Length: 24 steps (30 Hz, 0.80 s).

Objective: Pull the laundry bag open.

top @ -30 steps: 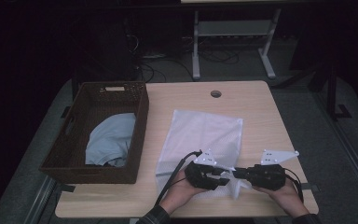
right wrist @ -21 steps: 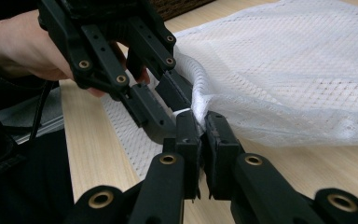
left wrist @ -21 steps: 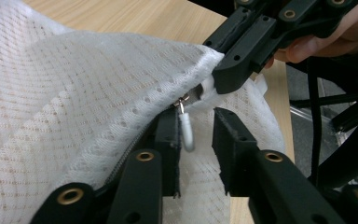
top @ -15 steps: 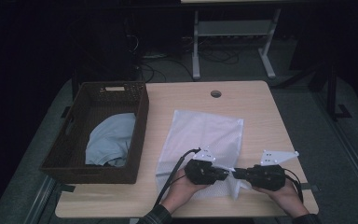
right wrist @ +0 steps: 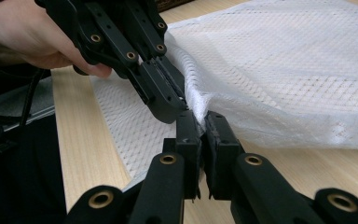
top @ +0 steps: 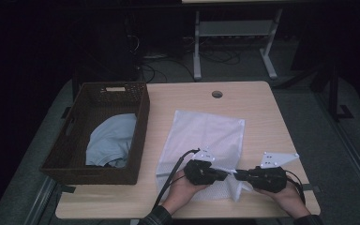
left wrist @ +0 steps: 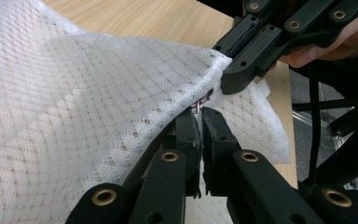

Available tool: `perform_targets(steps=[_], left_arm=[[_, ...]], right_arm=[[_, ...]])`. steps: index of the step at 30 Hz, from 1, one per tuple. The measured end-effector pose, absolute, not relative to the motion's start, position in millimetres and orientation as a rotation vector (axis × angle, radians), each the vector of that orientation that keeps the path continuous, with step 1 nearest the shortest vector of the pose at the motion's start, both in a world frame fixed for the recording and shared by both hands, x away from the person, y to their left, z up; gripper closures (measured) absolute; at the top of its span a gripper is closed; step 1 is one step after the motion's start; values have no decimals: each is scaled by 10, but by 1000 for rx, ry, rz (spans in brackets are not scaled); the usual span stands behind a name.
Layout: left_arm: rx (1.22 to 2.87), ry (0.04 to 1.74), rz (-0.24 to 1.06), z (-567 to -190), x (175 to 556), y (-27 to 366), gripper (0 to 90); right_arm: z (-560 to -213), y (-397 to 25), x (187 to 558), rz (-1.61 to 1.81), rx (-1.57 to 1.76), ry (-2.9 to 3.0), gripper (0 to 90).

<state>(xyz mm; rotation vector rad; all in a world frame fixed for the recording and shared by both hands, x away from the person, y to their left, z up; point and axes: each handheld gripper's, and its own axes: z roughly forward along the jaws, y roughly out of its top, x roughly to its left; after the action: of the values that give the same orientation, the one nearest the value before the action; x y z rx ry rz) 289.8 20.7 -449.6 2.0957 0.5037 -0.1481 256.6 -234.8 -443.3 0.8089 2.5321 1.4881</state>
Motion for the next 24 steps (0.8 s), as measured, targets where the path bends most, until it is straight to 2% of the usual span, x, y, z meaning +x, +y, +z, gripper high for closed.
perform_targets(steps=[24], left_arm=[[2144,525,-129,-4483,2887,253,871]], right_arm=[[-4457,-2353,2567,1457,793,2541,849]])
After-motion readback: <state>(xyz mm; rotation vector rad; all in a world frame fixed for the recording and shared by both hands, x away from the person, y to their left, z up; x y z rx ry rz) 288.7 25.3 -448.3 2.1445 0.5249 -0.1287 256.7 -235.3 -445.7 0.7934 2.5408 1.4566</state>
